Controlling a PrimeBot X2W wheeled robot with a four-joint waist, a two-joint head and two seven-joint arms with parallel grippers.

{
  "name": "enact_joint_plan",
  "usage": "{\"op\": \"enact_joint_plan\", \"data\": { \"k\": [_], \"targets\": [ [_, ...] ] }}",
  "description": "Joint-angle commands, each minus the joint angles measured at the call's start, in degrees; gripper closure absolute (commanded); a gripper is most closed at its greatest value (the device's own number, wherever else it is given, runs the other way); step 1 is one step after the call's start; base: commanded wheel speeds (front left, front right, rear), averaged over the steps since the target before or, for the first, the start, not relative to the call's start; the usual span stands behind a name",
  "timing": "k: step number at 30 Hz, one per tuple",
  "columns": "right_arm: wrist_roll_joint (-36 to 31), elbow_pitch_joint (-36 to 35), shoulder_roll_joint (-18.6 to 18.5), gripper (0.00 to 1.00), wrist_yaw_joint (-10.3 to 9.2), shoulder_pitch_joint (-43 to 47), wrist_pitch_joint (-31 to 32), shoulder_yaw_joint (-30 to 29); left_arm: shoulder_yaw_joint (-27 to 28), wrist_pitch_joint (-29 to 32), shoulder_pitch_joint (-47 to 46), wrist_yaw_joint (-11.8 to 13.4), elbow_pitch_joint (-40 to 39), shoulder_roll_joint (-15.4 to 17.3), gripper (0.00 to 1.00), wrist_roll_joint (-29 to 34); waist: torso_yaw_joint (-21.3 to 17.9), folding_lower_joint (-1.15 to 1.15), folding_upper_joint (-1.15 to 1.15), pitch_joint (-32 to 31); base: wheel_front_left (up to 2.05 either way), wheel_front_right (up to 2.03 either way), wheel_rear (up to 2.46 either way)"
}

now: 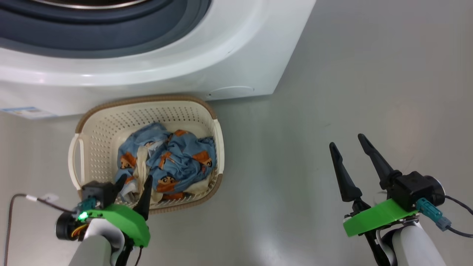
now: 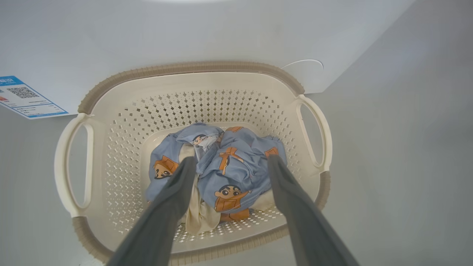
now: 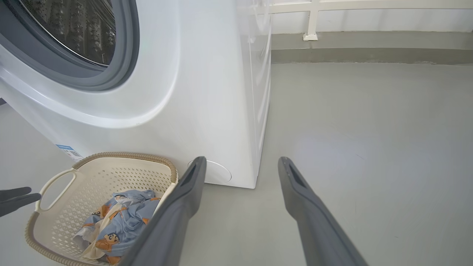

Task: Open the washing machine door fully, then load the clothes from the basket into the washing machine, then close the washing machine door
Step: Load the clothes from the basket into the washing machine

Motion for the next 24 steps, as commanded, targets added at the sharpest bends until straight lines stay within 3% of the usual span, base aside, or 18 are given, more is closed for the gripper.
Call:
{"op": "enact_joint_plan", "data": {
  "k": [1, 12, 24],
  "targets": [
    [-0.5, -1.6, -0.3, 0.0, 0.51, -0.7, -0.7, 1.4, 0.7, -0.4, -1.8, -0.3, 1.4, 1.6, 0.0, -0.1, 1.2, -0.01, 0.0, 2.9, 0.0, 0.0, 0.0],
    [-1.3, -2.7, -0.8, 0.0, 0.51, -3.5, -0.7, 1.8, -5.9, -0.4, -12.1, -0.6, 14.3, 1.3, 0.0, -5.4, 0.1, -0.01, 0.0, 10.7, 0.0, 0.0, 0.0],
    [-1.8, -2.9, -0.6, 0.0, 0.51, -5.6, -0.7, 3.4, -14.4, -0.2, -21.1, -0.6, 20.8, 2.6, 0.0, -12.8, -1.7, -0.01, 0.0, 17.2, 0.0, 0.0, 0.0]
  ]
}}
